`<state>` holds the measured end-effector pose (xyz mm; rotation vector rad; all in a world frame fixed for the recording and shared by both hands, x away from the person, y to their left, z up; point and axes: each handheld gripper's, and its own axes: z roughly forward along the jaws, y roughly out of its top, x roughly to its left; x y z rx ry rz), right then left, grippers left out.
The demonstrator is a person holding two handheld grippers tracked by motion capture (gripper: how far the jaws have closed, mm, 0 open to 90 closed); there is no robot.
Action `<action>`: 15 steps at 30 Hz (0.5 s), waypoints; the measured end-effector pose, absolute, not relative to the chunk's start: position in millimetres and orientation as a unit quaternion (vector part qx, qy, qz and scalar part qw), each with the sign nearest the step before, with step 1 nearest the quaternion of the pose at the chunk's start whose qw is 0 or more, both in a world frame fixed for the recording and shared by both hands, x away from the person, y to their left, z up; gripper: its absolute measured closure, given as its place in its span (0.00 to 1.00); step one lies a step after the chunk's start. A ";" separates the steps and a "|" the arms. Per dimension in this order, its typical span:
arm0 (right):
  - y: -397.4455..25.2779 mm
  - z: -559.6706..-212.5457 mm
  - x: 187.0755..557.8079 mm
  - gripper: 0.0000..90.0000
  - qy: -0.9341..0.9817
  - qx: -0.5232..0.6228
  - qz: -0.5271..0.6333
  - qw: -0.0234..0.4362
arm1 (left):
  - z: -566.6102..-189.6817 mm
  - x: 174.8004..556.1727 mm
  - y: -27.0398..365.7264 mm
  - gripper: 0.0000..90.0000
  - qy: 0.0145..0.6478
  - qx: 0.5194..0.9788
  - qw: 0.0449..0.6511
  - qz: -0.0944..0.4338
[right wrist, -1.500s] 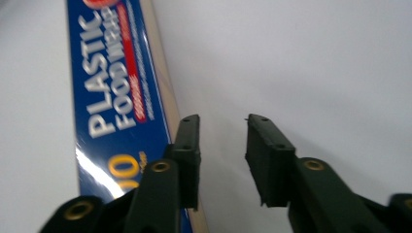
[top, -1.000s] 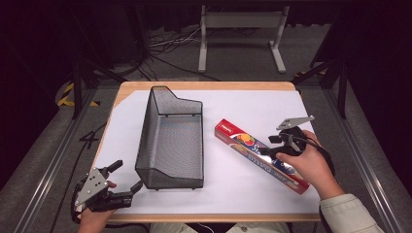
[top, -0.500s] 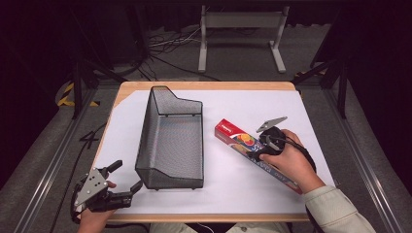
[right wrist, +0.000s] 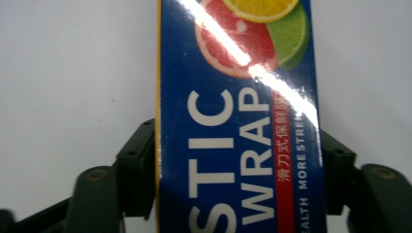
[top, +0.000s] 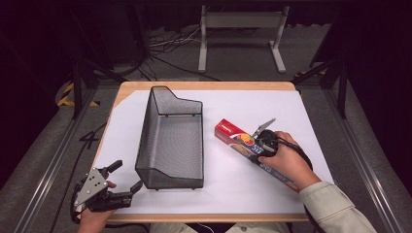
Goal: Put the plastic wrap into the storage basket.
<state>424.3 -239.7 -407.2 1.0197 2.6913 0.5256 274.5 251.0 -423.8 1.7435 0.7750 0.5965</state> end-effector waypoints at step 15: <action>-237.9 -404.2 422.7 0.44 0.911 0.358 0.177 0.101 | -423.9 274.7 251.5 0.09 0.327 0.732 0.542 0.252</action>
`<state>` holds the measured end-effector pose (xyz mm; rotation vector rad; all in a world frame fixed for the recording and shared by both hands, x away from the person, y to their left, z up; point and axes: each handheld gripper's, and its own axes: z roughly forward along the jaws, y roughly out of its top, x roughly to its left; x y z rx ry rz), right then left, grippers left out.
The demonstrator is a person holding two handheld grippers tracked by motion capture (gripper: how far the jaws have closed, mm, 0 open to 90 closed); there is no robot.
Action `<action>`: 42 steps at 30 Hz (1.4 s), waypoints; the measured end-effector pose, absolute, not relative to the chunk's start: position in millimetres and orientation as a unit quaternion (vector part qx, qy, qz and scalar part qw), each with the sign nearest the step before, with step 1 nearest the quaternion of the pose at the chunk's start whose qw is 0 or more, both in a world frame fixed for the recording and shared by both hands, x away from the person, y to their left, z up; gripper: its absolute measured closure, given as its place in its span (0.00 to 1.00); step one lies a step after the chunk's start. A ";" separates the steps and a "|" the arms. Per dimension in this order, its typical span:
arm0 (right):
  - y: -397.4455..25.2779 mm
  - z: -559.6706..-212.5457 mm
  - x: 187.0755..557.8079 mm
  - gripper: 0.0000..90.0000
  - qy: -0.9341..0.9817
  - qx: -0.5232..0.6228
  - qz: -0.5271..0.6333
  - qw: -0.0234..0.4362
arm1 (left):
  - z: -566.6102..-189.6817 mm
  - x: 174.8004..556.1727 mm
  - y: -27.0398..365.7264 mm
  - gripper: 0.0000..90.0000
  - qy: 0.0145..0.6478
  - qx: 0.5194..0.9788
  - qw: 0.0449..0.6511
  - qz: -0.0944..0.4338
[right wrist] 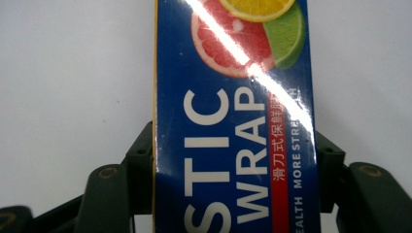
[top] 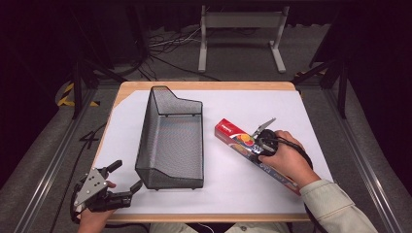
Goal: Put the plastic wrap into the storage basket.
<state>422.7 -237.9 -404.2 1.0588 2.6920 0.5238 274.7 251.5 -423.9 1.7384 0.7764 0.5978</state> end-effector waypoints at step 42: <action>-200.4 -314.6 392.6 0.44 0.839 0.422 0.319 0.126 | -423.5 271.9 252.6 0.09 0.328 0.732 0.540 0.256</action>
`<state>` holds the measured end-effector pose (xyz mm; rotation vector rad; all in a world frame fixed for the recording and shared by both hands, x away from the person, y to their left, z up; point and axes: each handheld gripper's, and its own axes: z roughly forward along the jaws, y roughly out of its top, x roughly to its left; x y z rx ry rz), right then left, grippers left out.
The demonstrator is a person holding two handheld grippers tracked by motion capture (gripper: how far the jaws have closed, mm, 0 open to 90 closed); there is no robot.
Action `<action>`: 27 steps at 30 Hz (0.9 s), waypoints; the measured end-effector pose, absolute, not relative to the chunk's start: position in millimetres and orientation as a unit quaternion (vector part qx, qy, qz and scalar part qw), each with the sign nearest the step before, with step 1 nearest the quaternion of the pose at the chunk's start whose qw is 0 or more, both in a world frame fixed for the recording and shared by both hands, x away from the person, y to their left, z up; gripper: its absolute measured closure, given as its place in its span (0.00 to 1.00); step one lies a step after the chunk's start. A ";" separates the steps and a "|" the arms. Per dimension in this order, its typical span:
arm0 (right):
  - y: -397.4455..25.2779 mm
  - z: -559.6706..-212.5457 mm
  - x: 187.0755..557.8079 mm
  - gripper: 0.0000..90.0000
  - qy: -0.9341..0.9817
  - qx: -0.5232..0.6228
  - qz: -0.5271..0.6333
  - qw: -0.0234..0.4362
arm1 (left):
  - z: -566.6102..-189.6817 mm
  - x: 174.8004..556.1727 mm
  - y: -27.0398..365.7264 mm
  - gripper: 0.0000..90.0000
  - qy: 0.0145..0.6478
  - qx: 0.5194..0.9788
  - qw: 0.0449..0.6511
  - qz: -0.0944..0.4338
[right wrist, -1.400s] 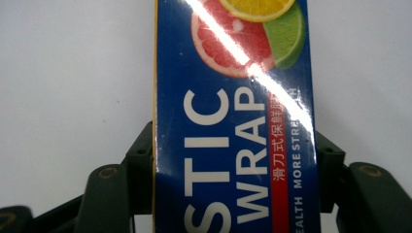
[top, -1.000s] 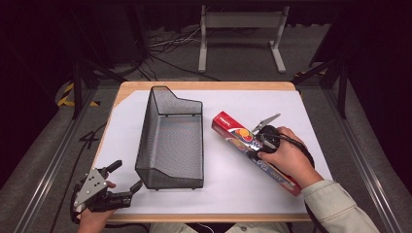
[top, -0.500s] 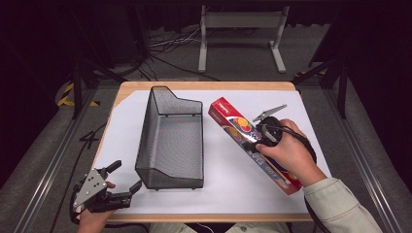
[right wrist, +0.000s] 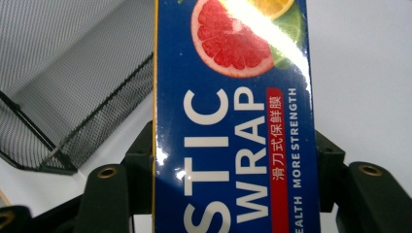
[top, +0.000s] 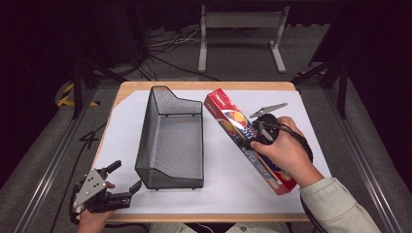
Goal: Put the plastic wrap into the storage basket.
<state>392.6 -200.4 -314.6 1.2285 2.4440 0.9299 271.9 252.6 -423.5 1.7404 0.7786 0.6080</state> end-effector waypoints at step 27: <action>-121.9 -294.7 391.8 0.44 0.826 0.439 0.338 0.103 | -423.6 270.6 254.6 0.09 0.328 0.731 0.540 0.258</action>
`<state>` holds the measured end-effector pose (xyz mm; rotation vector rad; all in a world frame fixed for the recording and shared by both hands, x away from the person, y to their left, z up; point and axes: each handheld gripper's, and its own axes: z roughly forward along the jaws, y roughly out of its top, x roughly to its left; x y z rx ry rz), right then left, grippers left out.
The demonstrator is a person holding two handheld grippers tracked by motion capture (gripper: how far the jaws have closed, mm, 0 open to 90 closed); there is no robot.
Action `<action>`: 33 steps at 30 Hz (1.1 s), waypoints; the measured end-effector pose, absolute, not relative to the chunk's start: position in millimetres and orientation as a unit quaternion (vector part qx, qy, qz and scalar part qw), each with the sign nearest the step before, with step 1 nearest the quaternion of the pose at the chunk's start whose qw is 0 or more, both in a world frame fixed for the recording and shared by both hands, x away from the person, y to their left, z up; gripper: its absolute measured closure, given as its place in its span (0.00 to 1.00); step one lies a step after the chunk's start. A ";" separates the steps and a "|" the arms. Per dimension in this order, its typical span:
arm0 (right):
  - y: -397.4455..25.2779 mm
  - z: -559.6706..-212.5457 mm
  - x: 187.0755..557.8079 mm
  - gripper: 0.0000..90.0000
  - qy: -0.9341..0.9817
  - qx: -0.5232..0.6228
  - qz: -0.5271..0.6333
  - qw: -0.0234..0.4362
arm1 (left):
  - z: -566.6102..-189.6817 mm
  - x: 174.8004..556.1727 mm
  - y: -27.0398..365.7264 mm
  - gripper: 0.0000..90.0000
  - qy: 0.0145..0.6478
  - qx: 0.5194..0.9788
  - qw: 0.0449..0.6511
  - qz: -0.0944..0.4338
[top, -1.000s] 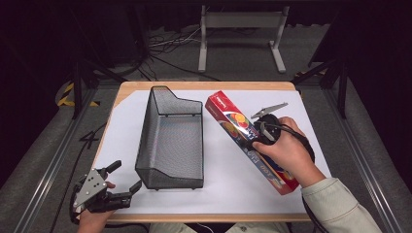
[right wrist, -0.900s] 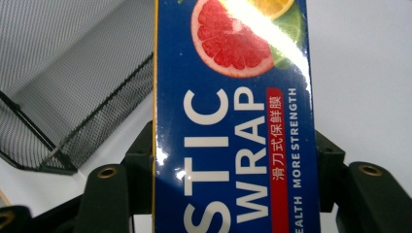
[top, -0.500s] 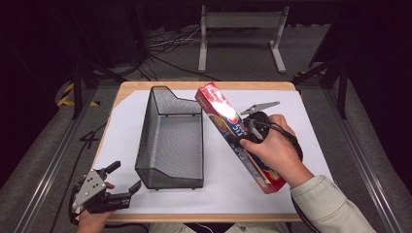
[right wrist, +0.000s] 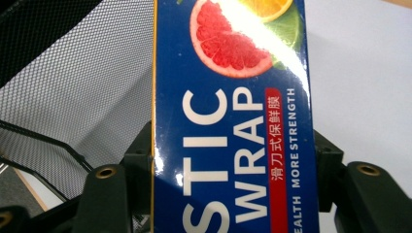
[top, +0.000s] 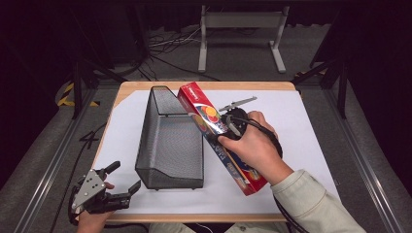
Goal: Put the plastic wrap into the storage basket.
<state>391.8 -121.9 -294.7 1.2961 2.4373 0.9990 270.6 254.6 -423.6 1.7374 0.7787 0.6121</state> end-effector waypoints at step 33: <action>-49.8 -297.1 421.6 0.44 0.804 0.504 0.314 0.032 | -424.0 272.5 254.4 0.09 0.327 0.728 0.546 0.255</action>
